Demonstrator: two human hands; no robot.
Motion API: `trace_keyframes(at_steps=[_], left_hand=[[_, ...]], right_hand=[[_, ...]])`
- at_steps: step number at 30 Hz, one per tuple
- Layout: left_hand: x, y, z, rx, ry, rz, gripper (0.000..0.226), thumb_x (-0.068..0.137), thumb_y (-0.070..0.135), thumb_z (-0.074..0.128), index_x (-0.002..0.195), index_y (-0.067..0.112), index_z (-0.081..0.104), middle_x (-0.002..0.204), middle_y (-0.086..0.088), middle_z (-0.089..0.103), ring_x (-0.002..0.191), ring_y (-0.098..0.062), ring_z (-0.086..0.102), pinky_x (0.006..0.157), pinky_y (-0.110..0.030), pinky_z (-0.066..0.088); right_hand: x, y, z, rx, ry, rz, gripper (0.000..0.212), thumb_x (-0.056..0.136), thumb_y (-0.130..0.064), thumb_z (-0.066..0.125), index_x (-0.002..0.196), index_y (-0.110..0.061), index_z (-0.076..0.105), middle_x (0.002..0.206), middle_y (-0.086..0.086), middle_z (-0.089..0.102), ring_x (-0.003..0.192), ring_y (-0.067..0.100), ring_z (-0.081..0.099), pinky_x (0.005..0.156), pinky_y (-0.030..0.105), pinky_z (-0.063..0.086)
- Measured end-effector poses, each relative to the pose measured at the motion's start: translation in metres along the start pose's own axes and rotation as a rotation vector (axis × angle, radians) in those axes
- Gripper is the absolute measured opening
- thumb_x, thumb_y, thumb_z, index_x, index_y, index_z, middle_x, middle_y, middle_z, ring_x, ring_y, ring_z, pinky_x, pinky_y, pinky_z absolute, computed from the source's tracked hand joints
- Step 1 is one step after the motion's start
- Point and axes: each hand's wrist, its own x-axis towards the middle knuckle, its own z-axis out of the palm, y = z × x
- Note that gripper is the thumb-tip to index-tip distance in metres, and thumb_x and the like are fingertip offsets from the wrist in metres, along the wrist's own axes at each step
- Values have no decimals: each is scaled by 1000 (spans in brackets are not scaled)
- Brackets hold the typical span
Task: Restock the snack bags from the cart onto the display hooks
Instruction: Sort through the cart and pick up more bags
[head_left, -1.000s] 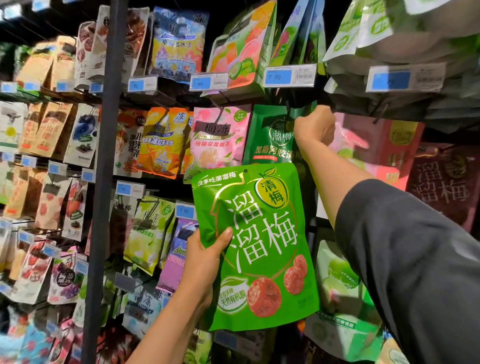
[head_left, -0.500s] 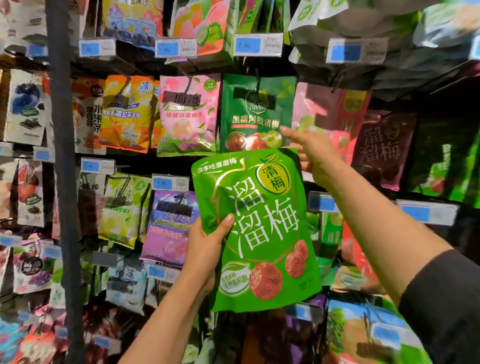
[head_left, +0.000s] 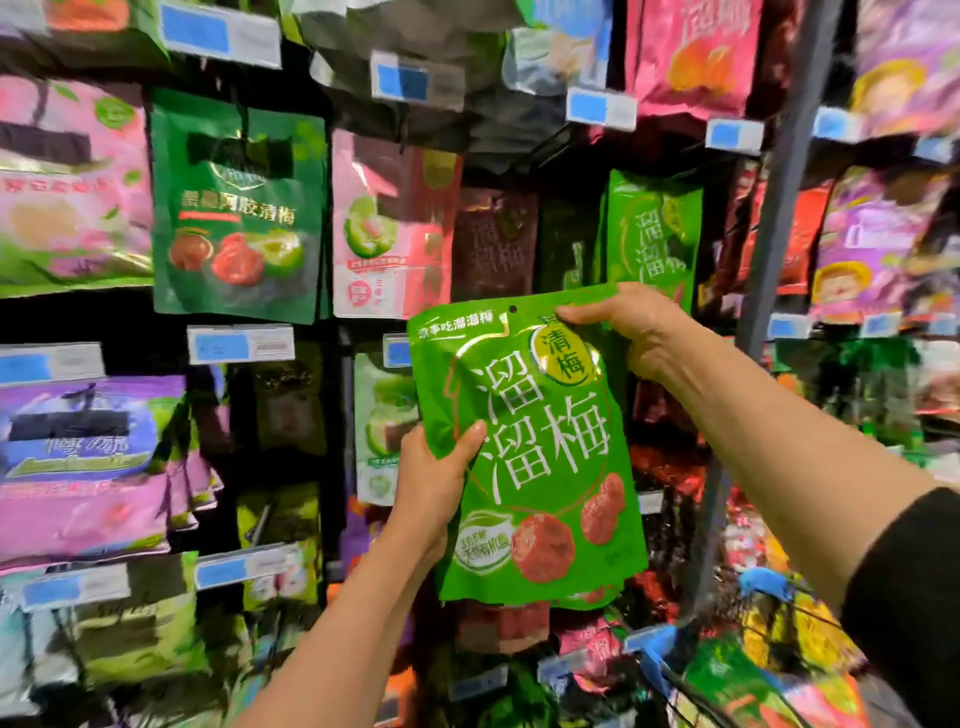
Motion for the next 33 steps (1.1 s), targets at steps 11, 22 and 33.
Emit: trace_keyframes(at_steps=[11,22,33], left_hand=[[104,12,160,207,-221,259,37,86,-7,62,120,3,54,93,-9,70,65,1,65,66,-19,55],[257,80,314,1162,-288,1160,68,86,8,60,147,3,31,157,-13,24,146,-25,20,119,-26,7],[346,89,342,1792,-290,1232,75,93,10,41,154,18,-3,161,1,-12,149,-16,-9,120,-42,12]], right_hand=[[65,-22,-168,223,329,-397,17,78,11,65,76,-6,63,53,-5,68,47,7,64,50,23,54],[220,-63,-254,231,490,-513,15,68,10,74,75,1,64,59,1,68,54,14,63,63,36,56],[287,-75,-251,-9,804,-419,30,71,-10,78,98,-1,68,105,17,69,98,32,64,88,40,52]])
